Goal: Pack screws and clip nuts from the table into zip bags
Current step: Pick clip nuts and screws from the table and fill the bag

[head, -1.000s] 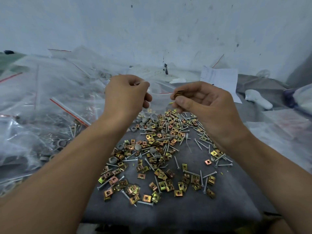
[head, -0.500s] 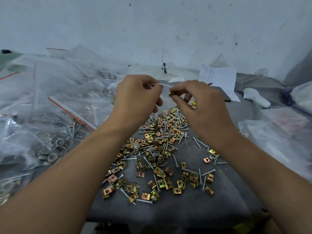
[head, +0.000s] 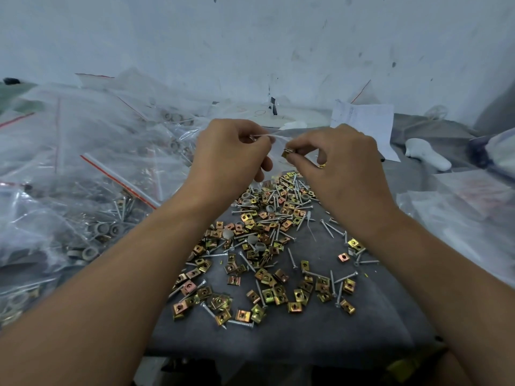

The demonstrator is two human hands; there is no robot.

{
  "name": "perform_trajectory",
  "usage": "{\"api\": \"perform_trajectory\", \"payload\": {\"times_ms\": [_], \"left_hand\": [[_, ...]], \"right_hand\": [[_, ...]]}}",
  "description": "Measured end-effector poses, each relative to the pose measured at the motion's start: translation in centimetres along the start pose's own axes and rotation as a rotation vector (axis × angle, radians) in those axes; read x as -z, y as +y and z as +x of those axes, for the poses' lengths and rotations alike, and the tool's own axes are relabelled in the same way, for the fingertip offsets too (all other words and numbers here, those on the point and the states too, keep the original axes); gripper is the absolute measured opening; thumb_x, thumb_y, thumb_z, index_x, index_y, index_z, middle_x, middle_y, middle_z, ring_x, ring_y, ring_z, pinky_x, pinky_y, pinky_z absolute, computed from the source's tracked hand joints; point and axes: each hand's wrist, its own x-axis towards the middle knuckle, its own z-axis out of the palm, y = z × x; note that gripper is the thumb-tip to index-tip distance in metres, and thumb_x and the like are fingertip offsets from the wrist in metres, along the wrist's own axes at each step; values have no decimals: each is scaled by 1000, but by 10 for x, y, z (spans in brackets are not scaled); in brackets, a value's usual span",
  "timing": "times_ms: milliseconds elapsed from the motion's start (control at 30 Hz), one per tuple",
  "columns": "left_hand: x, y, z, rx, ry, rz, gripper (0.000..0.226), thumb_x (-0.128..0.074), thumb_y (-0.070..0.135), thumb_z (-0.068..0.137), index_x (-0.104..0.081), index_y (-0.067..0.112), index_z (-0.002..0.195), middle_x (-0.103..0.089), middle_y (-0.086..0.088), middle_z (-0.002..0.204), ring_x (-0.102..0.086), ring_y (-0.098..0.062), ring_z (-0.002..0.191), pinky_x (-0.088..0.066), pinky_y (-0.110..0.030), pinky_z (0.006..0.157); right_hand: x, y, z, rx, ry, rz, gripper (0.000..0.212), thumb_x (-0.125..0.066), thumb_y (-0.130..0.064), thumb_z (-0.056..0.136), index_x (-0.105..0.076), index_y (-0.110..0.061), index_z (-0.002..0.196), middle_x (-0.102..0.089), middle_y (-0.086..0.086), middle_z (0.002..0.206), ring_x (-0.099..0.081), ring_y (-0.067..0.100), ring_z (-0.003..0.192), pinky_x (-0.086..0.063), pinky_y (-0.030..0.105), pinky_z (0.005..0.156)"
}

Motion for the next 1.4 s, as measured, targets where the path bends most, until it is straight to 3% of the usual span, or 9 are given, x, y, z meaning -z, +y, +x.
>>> {"api": "perform_trajectory", "payload": {"times_ms": [267, 500, 567, 733, 800, 967, 1100, 1233, 1400], "left_hand": [[-2, 3, -1, -30, -4, 34, 16, -63, 15, 102, -79, 13, 99, -75, -5, 69, -67, -17, 53, -55, -35, 53], [3, 1, 6, 57, 99, -42, 20, -61, 10, 100, -78, 8, 90, -73, -5, 64, -63, -17, 51, -47, -28, 49], [4, 0, 9, 99, 149, -78, 20, -60, 9, 98, -78, 5, 90, -72, -4, 62, -62, -15, 49, -46, -26, 48], [9, -1, 11, 139, 239, -117, 20, -59, 7, 96, -78, 2, 92, -70, -2, 59, -60, -14, 48, -45, -26, 47], [10, -2, 11, 146, 246, -132, 20, -59, 7, 96, -78, 1, 93, -70, -2, 59, -59, -15, 48, -44, -27, 48], [10, -1, 9, 163, 247, -129, 20, -59, 6, 94, -77, -2, 96, -69, -3, 59, -59, -16, 48, -44, -26, 47], [10, -1, 10, 162, 248, -115, 20, -59, 6, 95, -78, -1, 95, -69, -2, 58, -59, -16, 47, -44, -25, 47], [9, -2, 10, 156, 247, -106, 20, -58, 6, 94, -78, -1, 94, -69, -3, 58, -60, -15, 47, -44, -25, 46], [9, -2, 9, 164, 246, -93, 20, -58, 7, 95, -78, 2, 92, -70, -2, 58, -61, -15, 47, -45, -24, 47]], "right_hand": [[2, -10, 2, 36, -3, -147, 25, -72, -40, 93, -79, -27, 114, -78, -6, 97, -64, 19, 92, -50, 38, 85], [7, 9, 3, -85, 69, 279, 11, -73, -28, 93, -79, -20, 97, -73, -11, 84, -66, 2, 75, -46, 9, 69], [6, 24, 2, -120, -45, 286, 9, -74, -27, 92, -79, -20, 94, -72, -14, 81, -64, -3, 73, -46, 9, 68], [-14, 49, -9, -73, -619, 92, 9, -82, -27, 88, -81, -27, 97, -75, -13, 88, -67, 1, 84, -53, 22, 80], [-21, 51, -10, -32, -706, 32, 14, -81, -23, 88, -81, -29, 101, -71, -15, 92, -63, 5, 89, -45, 14, 74], [-35, 50, -11, -12, -678, -35, 15, -74, -25, 94, -78, -31, 107, -64, -17, 94, -56, 4, 92, -33, 17, 66], [-40, 46, -10, -36, -682, -24, 19, -73, -28, 95, -76, -34, 113, -57, -20, 90, -53, 6, 88, -27, 5, 65], [-40, 43, -9, -66, -713, -7, 16, -76, -28, 93, -77, -34, 107, -59, -22, 90, -50, -4, 78, -29, 7, 63], [-43, 37, -8, -114, -735, -61, 13, -73, -26, 95, -75, -25, 107, -71, -8, 105, -59, 9, 91, -38, 22, 73]]}}
